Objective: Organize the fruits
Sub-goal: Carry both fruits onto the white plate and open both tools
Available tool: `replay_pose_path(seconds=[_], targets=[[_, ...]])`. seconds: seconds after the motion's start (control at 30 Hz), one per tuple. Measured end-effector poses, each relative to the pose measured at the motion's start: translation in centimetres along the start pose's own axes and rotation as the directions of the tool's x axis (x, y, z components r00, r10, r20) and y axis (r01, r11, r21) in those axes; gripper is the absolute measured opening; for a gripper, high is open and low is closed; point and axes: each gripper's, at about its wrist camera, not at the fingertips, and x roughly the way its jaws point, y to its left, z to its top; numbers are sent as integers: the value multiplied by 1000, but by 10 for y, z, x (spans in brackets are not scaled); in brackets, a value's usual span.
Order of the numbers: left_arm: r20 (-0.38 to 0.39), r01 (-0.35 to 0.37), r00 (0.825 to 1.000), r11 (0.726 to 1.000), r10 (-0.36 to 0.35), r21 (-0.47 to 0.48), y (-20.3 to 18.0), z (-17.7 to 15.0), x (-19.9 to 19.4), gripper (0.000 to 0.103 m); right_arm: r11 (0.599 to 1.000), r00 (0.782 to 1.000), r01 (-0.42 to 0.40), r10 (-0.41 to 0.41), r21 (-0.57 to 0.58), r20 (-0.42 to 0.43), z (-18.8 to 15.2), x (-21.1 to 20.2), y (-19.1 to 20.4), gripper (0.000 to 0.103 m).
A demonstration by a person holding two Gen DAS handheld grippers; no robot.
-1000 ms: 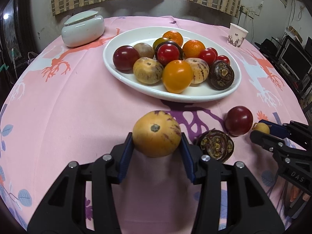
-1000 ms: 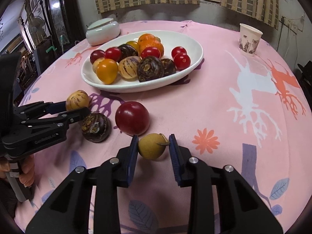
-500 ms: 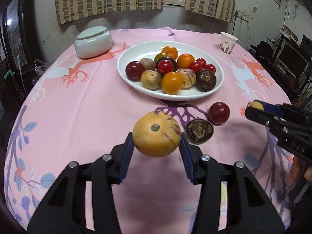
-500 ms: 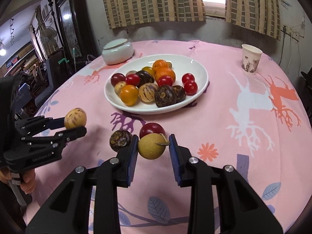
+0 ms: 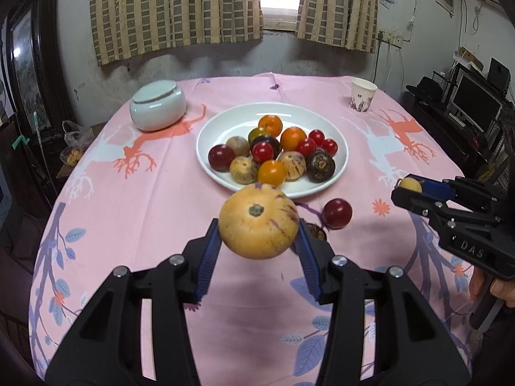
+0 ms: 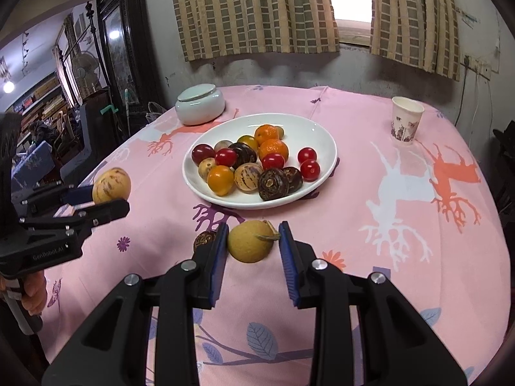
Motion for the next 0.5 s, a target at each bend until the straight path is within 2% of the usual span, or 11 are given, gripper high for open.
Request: replay_pose_path(seconds=[0.23,0.5], targets=[[23,-1,1000,1000,1,14,-13,23,4,47,999,999,34,-33,-21,20,28,5,-4,32],[11,-8,1000,1000,8,-18,-12,64,40,47,999,998,45,-44,-10,41,70,31,-13,32]])
